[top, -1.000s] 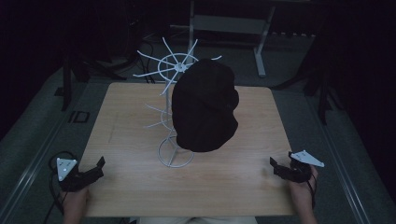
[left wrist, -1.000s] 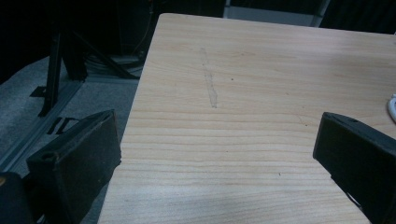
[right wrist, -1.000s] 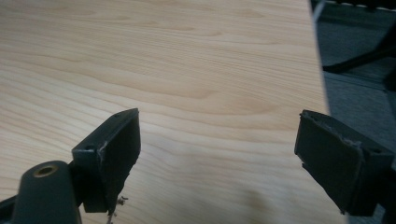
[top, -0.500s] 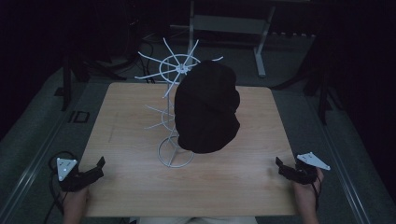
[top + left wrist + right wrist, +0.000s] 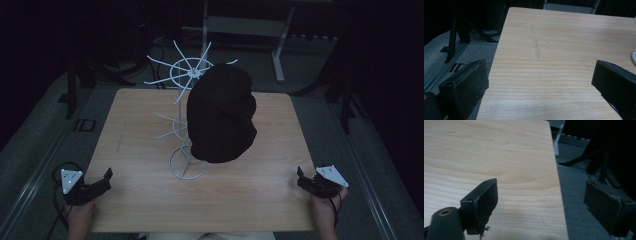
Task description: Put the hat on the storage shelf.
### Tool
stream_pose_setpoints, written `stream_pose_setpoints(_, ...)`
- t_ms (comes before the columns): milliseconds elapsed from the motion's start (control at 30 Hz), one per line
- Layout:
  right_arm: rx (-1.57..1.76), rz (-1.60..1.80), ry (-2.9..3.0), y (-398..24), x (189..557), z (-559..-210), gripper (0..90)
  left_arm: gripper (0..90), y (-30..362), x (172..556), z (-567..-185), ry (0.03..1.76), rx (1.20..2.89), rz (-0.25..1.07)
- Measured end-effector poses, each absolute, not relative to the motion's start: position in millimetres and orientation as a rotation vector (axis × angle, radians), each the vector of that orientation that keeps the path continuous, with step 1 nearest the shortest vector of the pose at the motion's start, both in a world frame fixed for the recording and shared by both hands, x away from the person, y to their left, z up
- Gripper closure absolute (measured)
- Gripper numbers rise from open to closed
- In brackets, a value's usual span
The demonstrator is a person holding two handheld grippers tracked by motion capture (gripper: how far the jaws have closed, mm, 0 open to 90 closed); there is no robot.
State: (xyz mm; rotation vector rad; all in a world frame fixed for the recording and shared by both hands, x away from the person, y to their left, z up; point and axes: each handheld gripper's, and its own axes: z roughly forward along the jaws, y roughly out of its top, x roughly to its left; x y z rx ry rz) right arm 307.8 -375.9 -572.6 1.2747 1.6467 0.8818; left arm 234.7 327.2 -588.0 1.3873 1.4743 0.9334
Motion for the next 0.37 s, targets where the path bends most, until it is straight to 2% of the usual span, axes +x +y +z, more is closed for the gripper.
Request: stream_pose_setpoints(367, 1.284, 0.867, 1.635, -376.1, 308.6, -572.7, 12.1, 1.4, 327.3, 234.7, -588.0, 1.474, 1.387, 0.934)
